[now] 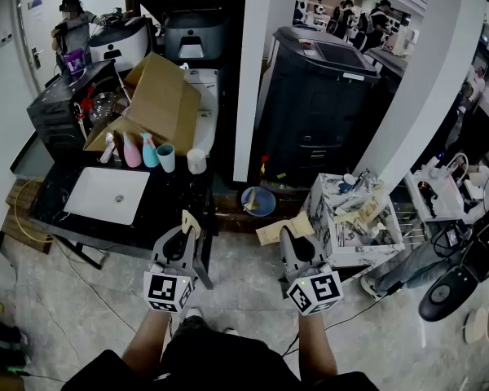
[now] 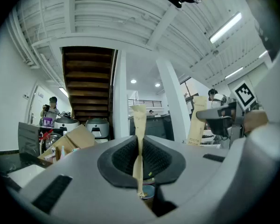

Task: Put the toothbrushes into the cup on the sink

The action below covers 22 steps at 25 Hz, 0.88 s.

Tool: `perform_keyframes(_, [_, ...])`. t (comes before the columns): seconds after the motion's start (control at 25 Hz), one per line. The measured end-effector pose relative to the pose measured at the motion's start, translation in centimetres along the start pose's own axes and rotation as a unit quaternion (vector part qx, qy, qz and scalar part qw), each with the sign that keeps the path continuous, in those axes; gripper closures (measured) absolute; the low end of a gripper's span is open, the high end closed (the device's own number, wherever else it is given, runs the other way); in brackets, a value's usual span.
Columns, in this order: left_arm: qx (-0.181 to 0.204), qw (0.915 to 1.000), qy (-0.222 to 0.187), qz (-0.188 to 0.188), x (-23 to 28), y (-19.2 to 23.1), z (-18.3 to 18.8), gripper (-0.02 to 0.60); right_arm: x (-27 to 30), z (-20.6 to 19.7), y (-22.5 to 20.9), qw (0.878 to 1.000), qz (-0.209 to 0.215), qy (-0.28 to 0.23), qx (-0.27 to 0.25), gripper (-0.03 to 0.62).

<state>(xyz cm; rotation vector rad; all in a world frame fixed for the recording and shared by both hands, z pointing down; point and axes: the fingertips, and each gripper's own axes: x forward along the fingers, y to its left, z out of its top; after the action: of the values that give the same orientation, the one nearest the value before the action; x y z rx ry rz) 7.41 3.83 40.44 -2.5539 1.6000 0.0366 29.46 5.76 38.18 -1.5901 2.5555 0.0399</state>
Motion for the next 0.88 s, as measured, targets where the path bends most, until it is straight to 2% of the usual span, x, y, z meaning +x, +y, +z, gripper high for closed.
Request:
perform_keyframes(0.24, [0.000,1.0000,0.001,0.001,0.0,-0.6,0.1,0.554,-0.4,-0.1,-0.2,1.000,0.003,0.006,-0.002,0.566])
perform_keyframes(0.44, [0.001,1.0000,0.003,0.005,-0.5,-0.8,0.1,0.554,-0.6,-0.1,-0.3,1.000,0.011,-0.003,0.026,0.565])
perform_keyframes(0.88, [0.012,0.9998,0.013,0.008,-1.3,-1.9,-0.1,0.554,-1.5,-0.6,-0.2,0.999,0.027,-0.007,0.039,0.565])
